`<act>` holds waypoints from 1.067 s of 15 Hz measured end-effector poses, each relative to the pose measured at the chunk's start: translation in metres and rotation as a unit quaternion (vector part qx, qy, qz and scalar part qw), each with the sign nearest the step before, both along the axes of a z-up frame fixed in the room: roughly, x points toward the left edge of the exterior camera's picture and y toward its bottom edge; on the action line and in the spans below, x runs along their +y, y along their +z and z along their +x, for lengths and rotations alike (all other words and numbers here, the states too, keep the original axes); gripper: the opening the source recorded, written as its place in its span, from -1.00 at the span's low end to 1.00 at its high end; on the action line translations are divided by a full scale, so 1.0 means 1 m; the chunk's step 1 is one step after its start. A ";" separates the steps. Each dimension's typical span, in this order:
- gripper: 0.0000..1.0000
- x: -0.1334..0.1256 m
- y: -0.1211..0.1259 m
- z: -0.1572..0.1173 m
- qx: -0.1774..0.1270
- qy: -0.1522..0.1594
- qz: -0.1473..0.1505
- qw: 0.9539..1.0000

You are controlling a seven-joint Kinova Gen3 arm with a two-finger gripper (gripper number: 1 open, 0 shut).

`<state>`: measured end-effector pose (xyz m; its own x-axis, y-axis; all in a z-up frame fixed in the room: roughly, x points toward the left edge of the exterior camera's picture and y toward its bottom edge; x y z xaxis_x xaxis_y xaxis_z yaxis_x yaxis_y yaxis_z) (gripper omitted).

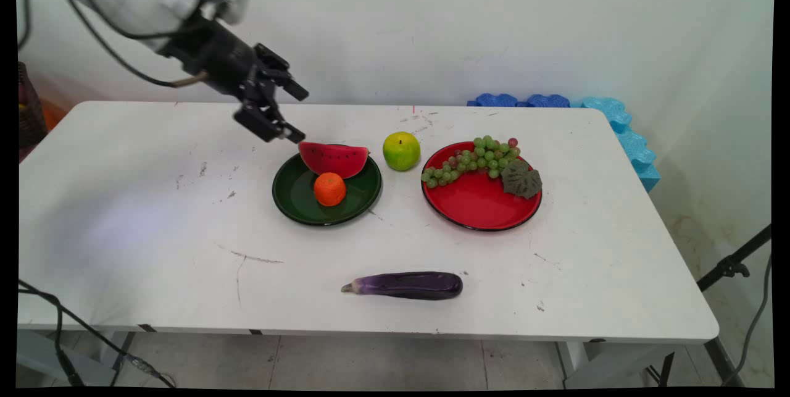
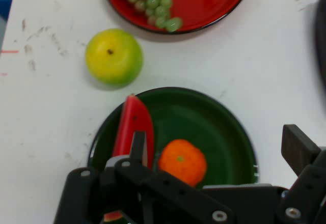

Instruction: Pick up the mandarin from the green plate

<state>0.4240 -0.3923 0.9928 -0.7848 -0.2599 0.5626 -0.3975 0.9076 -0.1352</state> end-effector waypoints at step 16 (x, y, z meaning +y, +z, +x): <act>1.00 -0.076 -0.100 -0.067 -0.162 0.021 0.070 0.984</act>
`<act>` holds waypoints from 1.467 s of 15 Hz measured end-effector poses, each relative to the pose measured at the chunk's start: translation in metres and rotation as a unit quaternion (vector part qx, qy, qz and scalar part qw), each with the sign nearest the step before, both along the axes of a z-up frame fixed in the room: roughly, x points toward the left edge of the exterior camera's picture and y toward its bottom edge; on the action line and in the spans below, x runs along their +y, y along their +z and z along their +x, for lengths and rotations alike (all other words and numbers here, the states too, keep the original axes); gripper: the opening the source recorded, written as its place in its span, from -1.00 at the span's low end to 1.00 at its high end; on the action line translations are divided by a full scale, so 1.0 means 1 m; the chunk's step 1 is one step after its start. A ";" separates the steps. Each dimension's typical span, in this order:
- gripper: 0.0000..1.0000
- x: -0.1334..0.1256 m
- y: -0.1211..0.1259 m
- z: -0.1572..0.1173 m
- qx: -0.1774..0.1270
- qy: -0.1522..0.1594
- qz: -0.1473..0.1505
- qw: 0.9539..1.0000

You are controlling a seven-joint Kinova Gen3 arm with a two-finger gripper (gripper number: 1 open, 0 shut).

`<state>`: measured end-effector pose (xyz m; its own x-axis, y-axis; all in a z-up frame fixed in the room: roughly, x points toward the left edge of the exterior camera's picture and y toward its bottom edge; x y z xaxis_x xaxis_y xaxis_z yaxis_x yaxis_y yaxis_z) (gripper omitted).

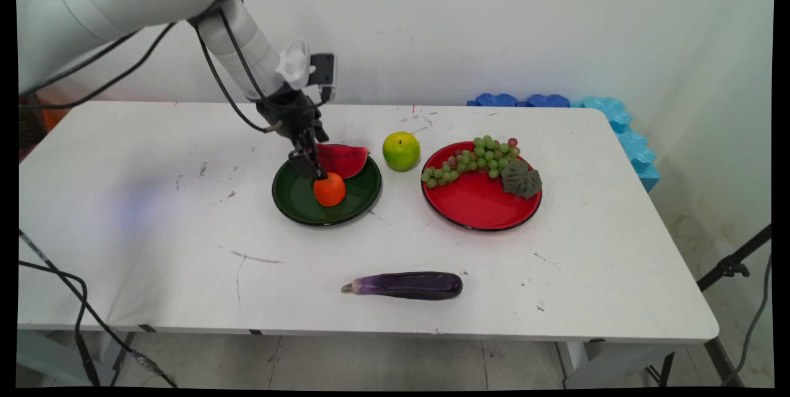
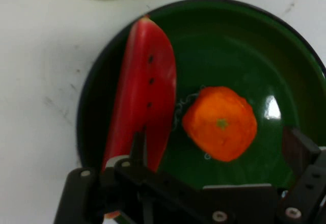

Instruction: Pick up the mandarin from the green plate, then place the picked object on the table

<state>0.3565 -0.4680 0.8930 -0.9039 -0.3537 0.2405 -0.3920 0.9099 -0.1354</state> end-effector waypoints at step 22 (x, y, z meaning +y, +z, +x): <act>-1.00 0.000 -0.040 -0.003 0.008 0.014 0.023 1.000</act>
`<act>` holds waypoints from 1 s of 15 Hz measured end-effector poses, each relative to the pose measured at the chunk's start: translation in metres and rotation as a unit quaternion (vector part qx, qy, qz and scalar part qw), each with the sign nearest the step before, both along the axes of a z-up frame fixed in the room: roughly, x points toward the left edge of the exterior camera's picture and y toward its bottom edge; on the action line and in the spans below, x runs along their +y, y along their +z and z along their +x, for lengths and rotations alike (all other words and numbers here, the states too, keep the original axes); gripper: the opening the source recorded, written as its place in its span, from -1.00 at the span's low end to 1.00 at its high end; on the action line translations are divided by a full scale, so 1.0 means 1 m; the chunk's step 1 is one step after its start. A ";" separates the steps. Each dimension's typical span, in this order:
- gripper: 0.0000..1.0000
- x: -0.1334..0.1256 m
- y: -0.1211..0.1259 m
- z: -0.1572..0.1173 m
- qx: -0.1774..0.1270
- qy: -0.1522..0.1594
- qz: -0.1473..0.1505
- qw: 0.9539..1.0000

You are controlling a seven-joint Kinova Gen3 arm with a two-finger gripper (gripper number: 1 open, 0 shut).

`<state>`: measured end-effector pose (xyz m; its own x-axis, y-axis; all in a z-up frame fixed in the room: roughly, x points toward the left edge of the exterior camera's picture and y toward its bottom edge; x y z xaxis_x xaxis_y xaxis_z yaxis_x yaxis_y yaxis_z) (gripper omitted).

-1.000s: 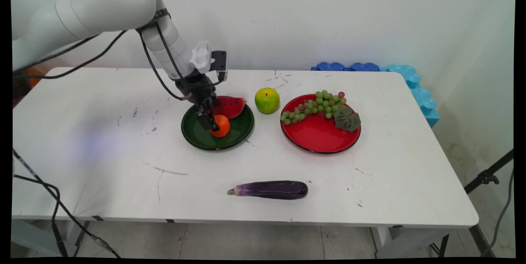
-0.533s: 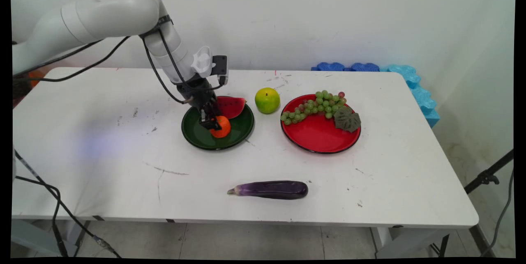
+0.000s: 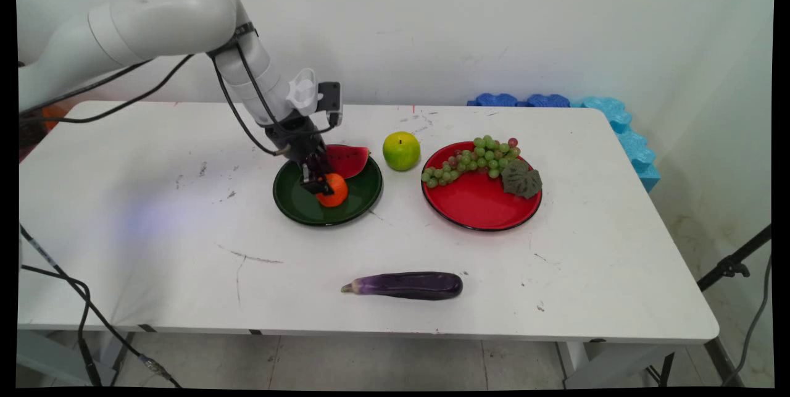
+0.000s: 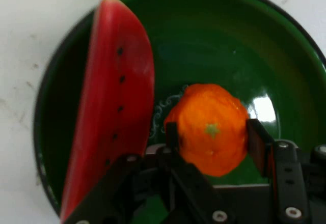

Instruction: Place the picked object on the table

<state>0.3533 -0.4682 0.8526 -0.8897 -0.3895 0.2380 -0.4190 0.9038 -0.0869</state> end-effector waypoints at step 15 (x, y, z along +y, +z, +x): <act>-1.00 0.034 0.110 -0.070 0.065 0.014 -0.051 0.996</act>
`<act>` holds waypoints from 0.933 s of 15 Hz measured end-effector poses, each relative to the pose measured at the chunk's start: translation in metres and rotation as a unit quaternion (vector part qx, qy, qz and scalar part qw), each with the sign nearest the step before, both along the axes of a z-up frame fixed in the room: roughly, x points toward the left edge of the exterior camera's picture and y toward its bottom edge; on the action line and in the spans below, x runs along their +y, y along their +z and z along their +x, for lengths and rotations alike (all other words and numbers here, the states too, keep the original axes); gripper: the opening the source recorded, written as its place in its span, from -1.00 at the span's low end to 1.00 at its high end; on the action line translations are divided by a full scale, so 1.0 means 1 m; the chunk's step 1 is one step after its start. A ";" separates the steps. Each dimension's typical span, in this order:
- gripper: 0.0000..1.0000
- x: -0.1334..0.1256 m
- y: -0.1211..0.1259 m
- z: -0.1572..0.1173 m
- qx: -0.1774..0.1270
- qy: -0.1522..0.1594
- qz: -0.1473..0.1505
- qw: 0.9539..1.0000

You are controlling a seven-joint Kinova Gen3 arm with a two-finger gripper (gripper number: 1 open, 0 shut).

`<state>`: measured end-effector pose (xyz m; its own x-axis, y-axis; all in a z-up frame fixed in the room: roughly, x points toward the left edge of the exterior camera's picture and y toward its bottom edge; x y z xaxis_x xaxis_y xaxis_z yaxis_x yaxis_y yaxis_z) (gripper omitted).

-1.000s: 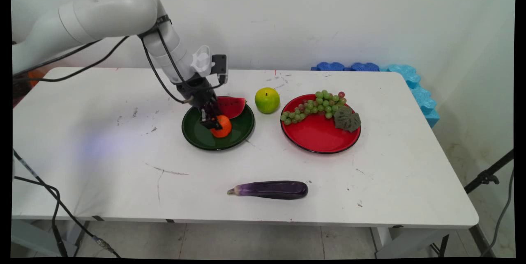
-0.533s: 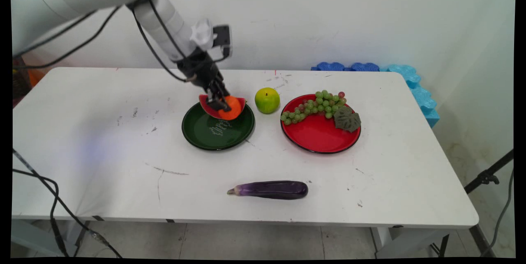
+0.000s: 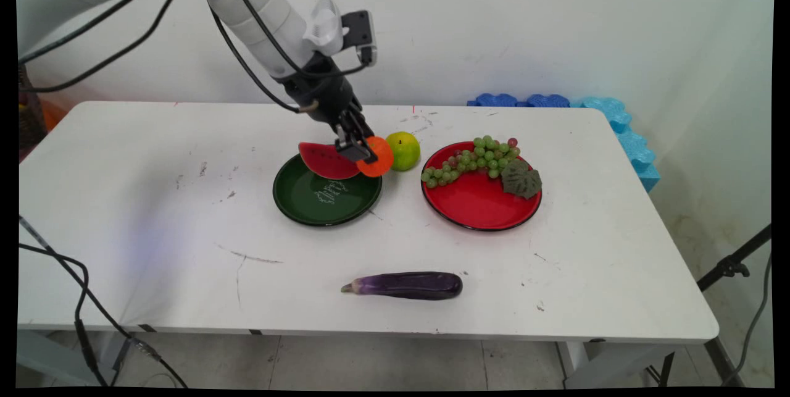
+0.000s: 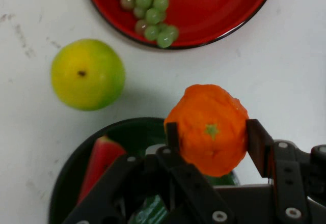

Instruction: Place the picked object on the table

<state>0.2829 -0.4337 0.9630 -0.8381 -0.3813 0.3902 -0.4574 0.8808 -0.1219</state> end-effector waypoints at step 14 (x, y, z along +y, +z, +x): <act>-1.00 0.041 -0.098 -0.044 0.012 -0.062 0.005 0.998</act>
<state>0.2390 -0.3925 0.8651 -0.8698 -0.2796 0.4065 -0.3479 0.9318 -0.1034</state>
